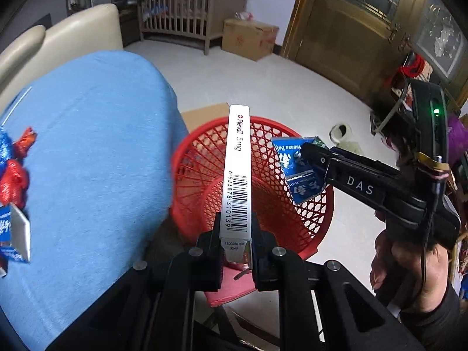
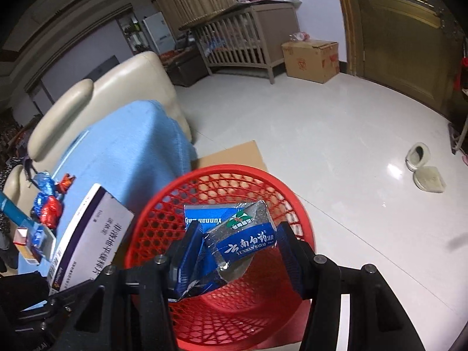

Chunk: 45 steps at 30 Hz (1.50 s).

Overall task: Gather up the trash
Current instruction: 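Open both tools to drop the boxes into the red wastebasket, then move both tools back toward the remaining items on the table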

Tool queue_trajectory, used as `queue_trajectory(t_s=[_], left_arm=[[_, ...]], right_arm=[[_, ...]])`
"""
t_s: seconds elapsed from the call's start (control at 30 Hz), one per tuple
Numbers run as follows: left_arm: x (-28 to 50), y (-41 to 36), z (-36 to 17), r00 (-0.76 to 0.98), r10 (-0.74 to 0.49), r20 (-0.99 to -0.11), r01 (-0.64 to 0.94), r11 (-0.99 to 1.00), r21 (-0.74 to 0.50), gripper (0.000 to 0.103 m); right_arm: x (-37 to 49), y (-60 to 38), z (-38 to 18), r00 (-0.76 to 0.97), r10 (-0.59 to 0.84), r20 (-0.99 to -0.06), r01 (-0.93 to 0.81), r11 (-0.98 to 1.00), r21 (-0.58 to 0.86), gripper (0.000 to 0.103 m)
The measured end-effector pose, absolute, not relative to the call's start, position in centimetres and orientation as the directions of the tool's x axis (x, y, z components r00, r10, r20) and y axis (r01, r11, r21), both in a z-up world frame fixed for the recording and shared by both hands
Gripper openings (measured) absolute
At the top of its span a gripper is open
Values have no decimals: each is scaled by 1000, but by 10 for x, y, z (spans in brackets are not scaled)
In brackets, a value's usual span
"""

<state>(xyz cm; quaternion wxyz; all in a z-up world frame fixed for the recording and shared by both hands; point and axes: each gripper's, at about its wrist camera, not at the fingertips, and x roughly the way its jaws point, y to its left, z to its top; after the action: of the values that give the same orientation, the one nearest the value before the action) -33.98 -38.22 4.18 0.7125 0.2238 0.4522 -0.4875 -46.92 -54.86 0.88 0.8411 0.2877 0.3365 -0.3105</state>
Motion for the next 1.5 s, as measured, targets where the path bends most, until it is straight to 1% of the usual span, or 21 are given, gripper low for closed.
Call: queue_trajectory(t_s=[0.07, 0.13, 0.17, 0.2, 0.33, 0.47, 0.53, 0.6, 0.67, 0.83, 1.0, 1.1, 1.33, 1.5], left_arm=[[-341, -390, 38, 116, -477, -871, 897, 427, -114, 18], [-336, -395, 35, 119, -458, -881, 894, 436, -106, 36], [-334, -395, 34, 118, -455, -883, 887, 447, -112, 55], [-332, -394, 34, 120, -461, -879, 882, 457, -119, 67], [-328, -384, 38, 127, -477, -870, 864, 484, -139, 68], [-322, -358, 45, 149, -512, -846, 845, 511, -161, 68], [-316, -338, 52, 199, -524, -828, 837, 530, -134, 69], [-307, -313, 59, 261, -526, -810, 818, 566, -104, 74], [-296, -292, 61, 319, -513, -797, 783, 616, -83, 75], [-265, -226, 66, 421, -488, -765, 659, 744, -112, 75], [-253, -164, 78, 571, -405, -714, 532, 845, -54, 75], [-243, -135, 84, 631, -356, -690, 447, 893, -52, 77], [-218, -87, 72, 644, -294, -707, 309, 945, -111, 77], [-213, -69, 69, 645, -273, -714, 248, 958, -142, 77]], right_arm=[[-469, -549, 6, 571, -322, -755, 723, 634, 276, 60], [-471, -550, 5, 565, -326, -758, 730, 625, 275, 75], [-472, -550, 6, 565, -328, -757, 732, 622, 278, 76], [-473, -550, 6, 573, -322, -753, 728, 622, 288, 76], [-475, -550, 11, 584, -332, -741, 729, 617, 297, 76], [-476, -547, 20, 621, -334, -709, 716, 609, 341, 76], [-473, -542, 27, 642, -328, -693, 700, 619, 356, 77], [-465, -534, 33, 661, -314, -681, 677, 641, 362, 77], [-456, -523, 38, 674, -298, -676, 655, 664, 360, 78], [-419, -483, 47, 712, -216, -668, 560, 748, 355, 78], [-374, -424, 54, 741, -81, -667, 407, 843, 351, 78], [-349, -391, 58, 749, -6, -662, 307, 890, 339, 78], [-293, -331, 72, 759, 98, -644, 73, 969, 235, 78], [-254, -297, 69, 707, 195, -680, -116, 980, 161, 78]])
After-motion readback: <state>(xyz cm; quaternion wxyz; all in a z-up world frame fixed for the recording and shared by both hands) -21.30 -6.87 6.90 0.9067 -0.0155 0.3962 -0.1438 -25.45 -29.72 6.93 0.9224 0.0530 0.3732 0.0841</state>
